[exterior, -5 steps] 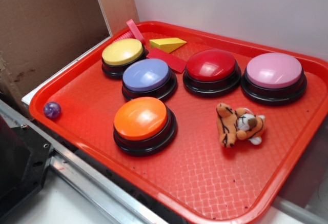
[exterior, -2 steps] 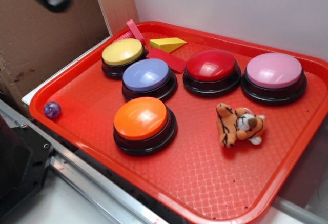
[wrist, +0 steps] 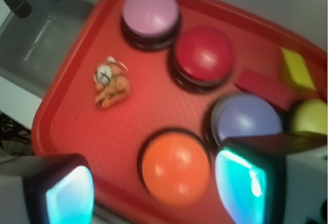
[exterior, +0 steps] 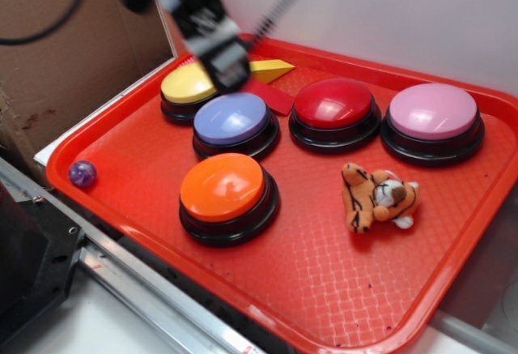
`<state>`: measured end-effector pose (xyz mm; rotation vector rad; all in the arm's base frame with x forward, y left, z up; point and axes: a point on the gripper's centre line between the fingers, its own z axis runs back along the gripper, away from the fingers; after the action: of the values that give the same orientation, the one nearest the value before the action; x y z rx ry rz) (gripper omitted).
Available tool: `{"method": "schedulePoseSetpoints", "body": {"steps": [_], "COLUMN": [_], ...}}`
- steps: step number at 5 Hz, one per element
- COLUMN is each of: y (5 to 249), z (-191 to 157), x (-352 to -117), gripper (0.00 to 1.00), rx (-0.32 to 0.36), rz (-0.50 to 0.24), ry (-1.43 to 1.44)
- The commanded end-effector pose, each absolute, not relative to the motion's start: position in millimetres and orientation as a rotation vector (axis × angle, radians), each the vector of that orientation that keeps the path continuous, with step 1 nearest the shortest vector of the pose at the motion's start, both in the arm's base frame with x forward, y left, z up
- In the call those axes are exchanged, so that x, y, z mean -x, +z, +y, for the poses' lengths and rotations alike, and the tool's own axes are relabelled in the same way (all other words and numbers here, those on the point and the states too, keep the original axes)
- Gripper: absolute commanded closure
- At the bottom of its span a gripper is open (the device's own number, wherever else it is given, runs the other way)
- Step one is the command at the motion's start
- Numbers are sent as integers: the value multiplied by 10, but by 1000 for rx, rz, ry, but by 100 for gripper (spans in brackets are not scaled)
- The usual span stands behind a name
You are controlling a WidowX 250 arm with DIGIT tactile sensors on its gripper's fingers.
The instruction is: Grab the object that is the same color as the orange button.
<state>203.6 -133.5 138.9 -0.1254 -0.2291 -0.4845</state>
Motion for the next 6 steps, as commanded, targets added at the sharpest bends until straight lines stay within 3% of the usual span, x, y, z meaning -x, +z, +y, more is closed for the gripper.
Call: {"method": "schedulePoseSetpoints", "body": {"steps": [1,3,5,6], "y": [1010,709,470,404], "z": [-1942,-2102,-2172,-2195], "x": [-2408,-2553,-2563,-2561], "gripper": [0,0,0,12], "rx": [124,36,38,-5], "rz": [-287,-259,-207,-169], "ry": [-622,-632,-685,-682]}}
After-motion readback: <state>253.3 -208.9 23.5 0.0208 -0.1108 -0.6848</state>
